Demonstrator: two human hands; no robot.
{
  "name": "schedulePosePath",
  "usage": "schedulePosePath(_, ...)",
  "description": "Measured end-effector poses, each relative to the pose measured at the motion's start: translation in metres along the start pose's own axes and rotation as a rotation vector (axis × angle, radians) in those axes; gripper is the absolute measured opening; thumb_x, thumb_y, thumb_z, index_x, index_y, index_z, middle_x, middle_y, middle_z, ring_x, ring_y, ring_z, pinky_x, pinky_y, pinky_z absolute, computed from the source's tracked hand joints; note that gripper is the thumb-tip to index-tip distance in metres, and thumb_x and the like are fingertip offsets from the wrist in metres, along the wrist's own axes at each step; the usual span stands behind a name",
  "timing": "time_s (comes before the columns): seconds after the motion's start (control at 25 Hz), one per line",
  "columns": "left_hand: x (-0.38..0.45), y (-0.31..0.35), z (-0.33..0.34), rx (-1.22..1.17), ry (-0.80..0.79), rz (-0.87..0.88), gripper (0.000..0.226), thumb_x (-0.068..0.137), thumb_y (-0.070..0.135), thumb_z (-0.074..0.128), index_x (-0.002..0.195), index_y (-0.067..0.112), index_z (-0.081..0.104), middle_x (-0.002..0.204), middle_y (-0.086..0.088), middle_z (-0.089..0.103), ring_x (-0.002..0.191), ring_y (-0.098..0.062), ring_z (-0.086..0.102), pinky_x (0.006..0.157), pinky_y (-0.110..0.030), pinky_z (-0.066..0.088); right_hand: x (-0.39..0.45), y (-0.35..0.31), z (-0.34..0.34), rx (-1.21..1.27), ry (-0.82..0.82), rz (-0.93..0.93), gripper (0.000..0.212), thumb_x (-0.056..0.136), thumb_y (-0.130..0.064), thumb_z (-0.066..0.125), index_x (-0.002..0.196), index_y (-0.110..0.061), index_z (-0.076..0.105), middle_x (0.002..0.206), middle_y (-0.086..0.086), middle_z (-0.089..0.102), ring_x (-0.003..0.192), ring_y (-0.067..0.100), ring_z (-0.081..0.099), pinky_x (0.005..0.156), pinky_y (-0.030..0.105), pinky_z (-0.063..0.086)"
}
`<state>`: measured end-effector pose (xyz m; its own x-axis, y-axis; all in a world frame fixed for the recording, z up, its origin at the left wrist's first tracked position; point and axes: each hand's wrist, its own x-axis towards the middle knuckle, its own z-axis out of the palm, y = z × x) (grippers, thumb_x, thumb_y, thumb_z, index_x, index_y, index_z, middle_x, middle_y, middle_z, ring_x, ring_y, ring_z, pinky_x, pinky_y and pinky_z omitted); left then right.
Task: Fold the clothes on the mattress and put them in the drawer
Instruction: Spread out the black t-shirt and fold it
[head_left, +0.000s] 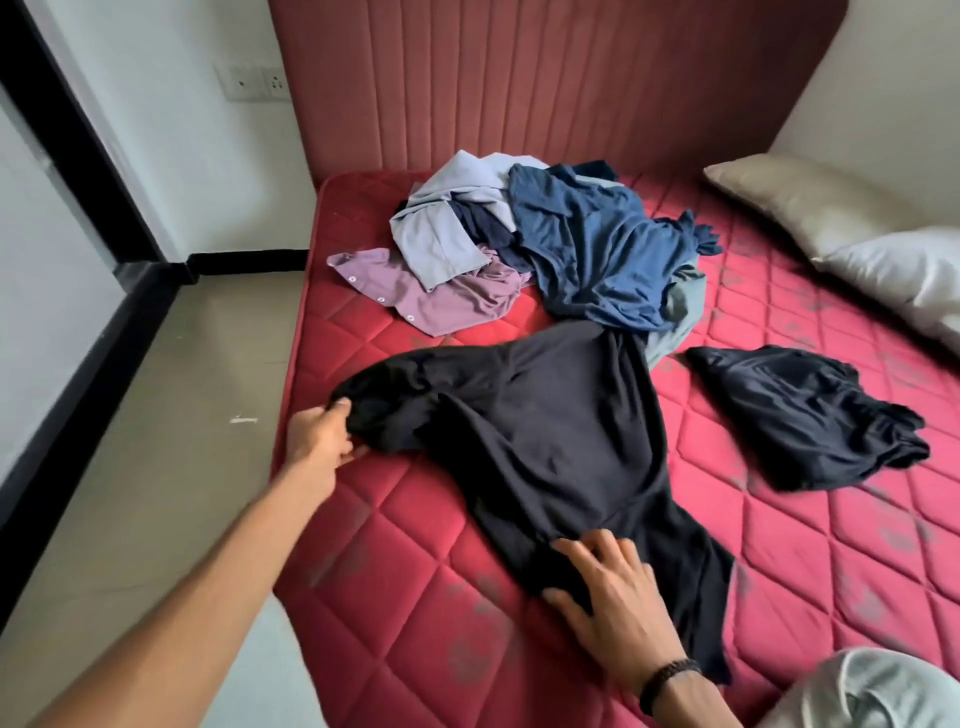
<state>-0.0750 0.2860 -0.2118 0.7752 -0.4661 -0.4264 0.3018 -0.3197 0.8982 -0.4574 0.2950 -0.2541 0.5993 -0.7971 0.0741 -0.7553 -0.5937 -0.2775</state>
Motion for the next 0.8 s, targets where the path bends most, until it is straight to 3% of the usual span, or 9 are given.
schedulePosePath(0.08, 0.012, 0.004, -0.041, -0.124, 0.122, -0.144, 0.020, 0.103, 0.022, 0.060, 0.085, 0.016, 0.056, 0.072, -0.006, 0.045, 0.053, -0.015, 0.038, 0.055, -0.034, 0.050, -0.001, 0.006, 0.006, 0.074, 0.057, 0.018, 0.026, 0.088, -0.045, 0.063, 0.113, -0.038, 0.060, 0.104, -0.014, 0.049, 0.091, 0.021, 0.056, 0.071, 0.039, 0.054)
schedulePosePath(0.16, 0.018, -0.003, -0.072, -0.180, 0.204, -0.212, 0.016, 0.102, 0.021, 0.060, 0.087, 0.018, 0.056, 0.075, -0.004, 0.049, 0.058, -0.015, 0.040, 0.056, -0.035, 0.046, -0.007, 0.014, -0.001, 0.107, 0.019, -0.026, 0.022, 0.084, -0.041, 0.063, 0.106, -0.038, 0.058, 0.099, -0.017, 0.049, 0.089, 0.017, 0.053, 0.072, 0.039, 0.055)
schedulePosePath(0.28, 0.016, -0.021, -0.087, -0.201, 0.170, -0.256, 0.009, 0.102, 0.022, 0.060, 0.107, 0.015, 0.061, 0.101, -0.008, 0.062, 0.086, -0.024, 0.058, 0.077, -0.039, 0.051, -0.026, 0.025, -0.015, 0.098, -0.048, -0.050, 0.025, 0.071, -0.040, 0.058, 0.096, -0.038, 0.057, 0.096, -0.021, 0.050, 0.088, 0.008, 0.047, 0.078, 0.032, 0.051)
schedulePosePath(0.36, 0.014, -0.036, -0.083, -0.126, 0.156, -0.249, 0.031, 0.100, 0.025, 0.063, 0.128, 0.010, 0.062, 0.122, -0.011, 0.064, 0.106, -0.031, 0.062, 0.091, -0.042, 0.052, -0.040, 0.027, -0.018, 0.133, -0.033, -0.001, 0.027, 0.063, -0.035, 0.058, 0.090, -0.037, 0.055, 0.093, -0.023, 0.048, 0.086, 0.007, 0.046, 0.078, 0.029, 0.048)
schedulePosePath(0.48, 0.004, -0.054, -0.081, 0.139, 0.243, -0.123, 0.039, 0.101, 0.034, 0.062, 0.117, -0.001, 0.067, 0.122, -0.021, 0.067, 0.109, -0.040, 0.064, 0.100, -0.047, 0.052, -0.049, 0.022, -0.011, 0.112, 0.018, 0.024, 0.035, 0.055, -0.030, 0.063, 0.087, -0.036, 0.051, 0.091, -0.020, 0.046, 0.082, 0.014, 0.048, 0.071, 0.032, 0.047)
schedulePosePath(0.6, -0.017, -0.068, -0.088, 0.317, 0.123, 0.102, 0.050, 0.094, 0.058, 0.060, 0.096, 0.008, 0.063, 0.105, -0.019, 0.070, 0.097, -0.040, 0.065, 0.093, -0.048, 0.052, -0.045, 0.009, -0.005, 0.079, 0.040, 0.084, 0.040, 0.050, -0.031, 0.063, 0.087, -0.035, 0.049, 0.091, -0.015, 0.046, 0.082, 0.022, 0.051, 0.061, 0.034, 0.043)
schedulePosePath(0.68, -0.029, -0.072, -0.091, 0.526, 0.044, 0.199, 0.070, 0.076, 0.074, 0.068, 0.114, 0.015, 0.061, 0.115, -0.015, 0.070, 0.107, -0.041, 0.065, 0.098, -0.051, 0.051, -0.046, 0.004, -0.004, 0.032, 0.049, 0.100, 0.044, 0.052, -0.032, 0.059, 0.095, -0.035, 0.051, 0.097, -0.013, 0.047, 0.085, 0.023, 0.052, 0.062, 0.035, 0.044)
schedulePosePath(0.8, -0.037, -0.075, -0.073, 0.597, 0.034, 0.273, 0.084, 0.082, 0.046, 0.083, 0.149, 0.018, 0.041, 0.141, -0.016, 0.060, 0.124, -0.045, 0.059, 0.105, -0.048, 0.046, -0.048, 0.001, -0.008, -0.075, 0.007, 0.035, 0.077, 0.050, -0.025, 0.063, 0.126, -0.034, 0.058, 0.121, -0.002, 0.055, 0.094, 0.026, 0.056, 0.067, 0.038, 0.055)
